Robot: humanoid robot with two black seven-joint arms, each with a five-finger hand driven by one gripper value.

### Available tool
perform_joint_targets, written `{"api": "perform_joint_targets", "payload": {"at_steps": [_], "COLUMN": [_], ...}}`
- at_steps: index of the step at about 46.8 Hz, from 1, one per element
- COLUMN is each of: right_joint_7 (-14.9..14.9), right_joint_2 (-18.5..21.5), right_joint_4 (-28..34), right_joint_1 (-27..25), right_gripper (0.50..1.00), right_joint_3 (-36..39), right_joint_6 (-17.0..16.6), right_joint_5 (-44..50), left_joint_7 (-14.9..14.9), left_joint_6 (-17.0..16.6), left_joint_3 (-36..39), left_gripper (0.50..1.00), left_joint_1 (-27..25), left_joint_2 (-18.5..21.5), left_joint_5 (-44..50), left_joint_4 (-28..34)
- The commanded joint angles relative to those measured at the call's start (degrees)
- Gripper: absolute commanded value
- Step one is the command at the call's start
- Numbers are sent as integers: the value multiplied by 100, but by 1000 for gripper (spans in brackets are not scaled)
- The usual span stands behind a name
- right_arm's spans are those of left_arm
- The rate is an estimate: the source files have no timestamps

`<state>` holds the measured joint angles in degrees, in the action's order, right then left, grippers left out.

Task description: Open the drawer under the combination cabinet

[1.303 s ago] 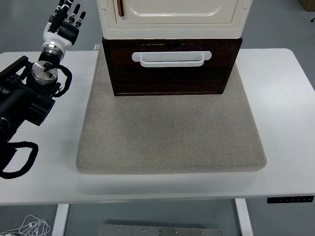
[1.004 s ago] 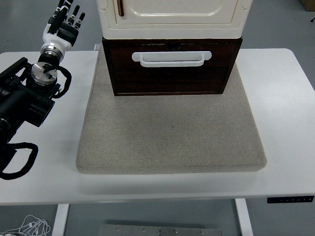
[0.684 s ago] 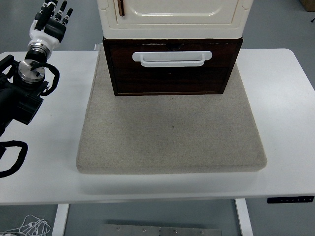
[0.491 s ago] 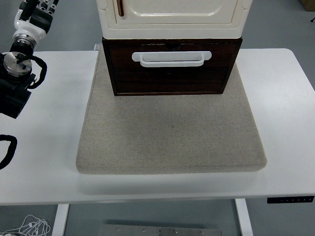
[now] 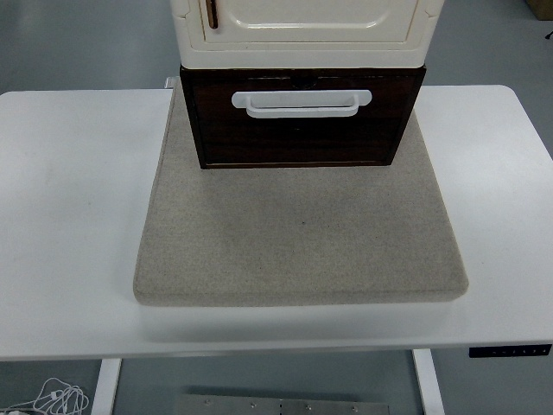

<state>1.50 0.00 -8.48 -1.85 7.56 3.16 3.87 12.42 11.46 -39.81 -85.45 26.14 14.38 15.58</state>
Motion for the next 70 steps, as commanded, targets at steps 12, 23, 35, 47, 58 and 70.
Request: {"api": "perform_joint_targets", "payload": {"at_steps": [12, 23, 35, 47, 58, 70], "right_joint_7": [-1, -1, -1, -1, -1, -1], "right_joint_2": [0, 0, 0, 0, 0, 0], "right_joint_4": [-5, 4, 4, -5, 4, 4], "right_joint_1": [1, 1, 1, 1, 1, 1], "right_gripper": [926, 926, 926, 926, 926, 926], "right_joint_3": [0, 0, 0, 0, 0, 0], "right_joint_6": [0, 0, 9, 0, 0, 0], "right_joint_5": [0, 0, 0, 0, 0, 0], "left_joint_7": [-29, -38, -47, -108, -644, -1786], "left_joint_6": [58, 67, -82, -152, -188, -179], "left_joint_3": [869, 922, 1405, 2451, 3505, 4209], "left_gripper": [1000, 1000, 1000, 1000, 1000, 1000], "left_joint_1": [-1553, -1984, -1993, -2186, -2608, -2784], "left_joint_2": [136, 198, 251, 277, 304, -118], "left_joint_5": [-699, -1455, -2026, -2316, -2765, -3239], "left_joint_4": [480, 1860, 3609, 5103, 6343, 6730]}}
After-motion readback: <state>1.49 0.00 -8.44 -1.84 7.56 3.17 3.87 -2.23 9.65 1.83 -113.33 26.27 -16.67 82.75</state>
